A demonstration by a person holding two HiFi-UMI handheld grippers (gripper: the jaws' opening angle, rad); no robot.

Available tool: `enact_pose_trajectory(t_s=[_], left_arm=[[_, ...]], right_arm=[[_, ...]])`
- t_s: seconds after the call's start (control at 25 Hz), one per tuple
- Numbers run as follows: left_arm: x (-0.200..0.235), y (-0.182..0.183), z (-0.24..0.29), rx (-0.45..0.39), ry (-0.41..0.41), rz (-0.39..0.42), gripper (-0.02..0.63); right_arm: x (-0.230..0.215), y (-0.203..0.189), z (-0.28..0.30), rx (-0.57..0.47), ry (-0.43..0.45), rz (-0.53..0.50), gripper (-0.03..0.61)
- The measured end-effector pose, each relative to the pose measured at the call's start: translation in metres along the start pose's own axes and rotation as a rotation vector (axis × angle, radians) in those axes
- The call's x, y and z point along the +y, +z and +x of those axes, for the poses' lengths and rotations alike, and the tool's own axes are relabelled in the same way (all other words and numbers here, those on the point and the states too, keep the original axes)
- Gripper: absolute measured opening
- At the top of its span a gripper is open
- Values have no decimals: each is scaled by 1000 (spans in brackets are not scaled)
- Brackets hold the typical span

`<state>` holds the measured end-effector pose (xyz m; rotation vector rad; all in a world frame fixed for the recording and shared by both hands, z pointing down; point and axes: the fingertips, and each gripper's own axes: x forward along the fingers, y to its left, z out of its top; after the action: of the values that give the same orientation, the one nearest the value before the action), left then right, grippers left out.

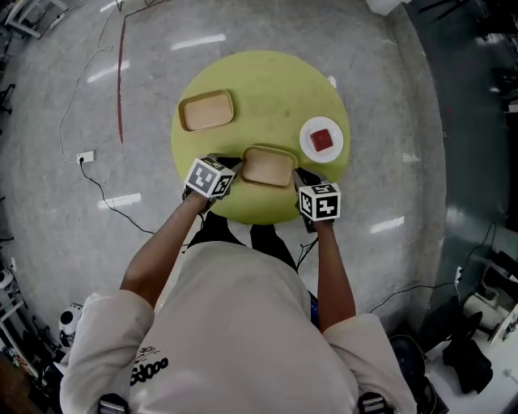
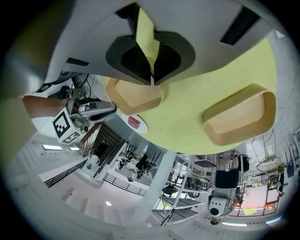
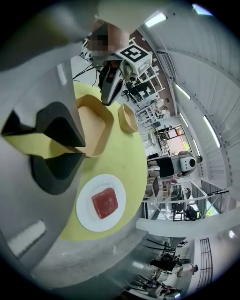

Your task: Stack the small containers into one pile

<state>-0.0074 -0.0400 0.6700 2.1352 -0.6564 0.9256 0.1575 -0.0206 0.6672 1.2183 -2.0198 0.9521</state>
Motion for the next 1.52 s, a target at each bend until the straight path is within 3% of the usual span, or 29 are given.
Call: enact_pose_trajectory(t_s=[0.4, 0.56, 0.64, 0.84, 1.04, 1.24, 1.52], left_arm=[[2, 2, 2, 8, -15, 25, 29], [3, 3, 1, -6, -7, 50, 36], [6, 9, -2, -45, -4, 43, 67], [15, 42, -28, -201, 2, 12, 67], [35, 69, -65, -311, 75, 14, 51], [71, 83, -108, -414, 168, -73, 25], [127, 70, -143, -426, 268, -172, 25]], right_arm=[[-6, -3, 7, -3, 20, 50, 73], [-5, 2, 4, 9, 14, 4, 77], [-3, 13, 1, -10, 11, -20, 77], [3, 46, -11, -87, 5, -67, 76], [10, 91, -18, -169, -29, -122, 50], [29, 140, -16, -226, -29, -186, 31], [70, 181, 15, -222, 31, -253, 15]])
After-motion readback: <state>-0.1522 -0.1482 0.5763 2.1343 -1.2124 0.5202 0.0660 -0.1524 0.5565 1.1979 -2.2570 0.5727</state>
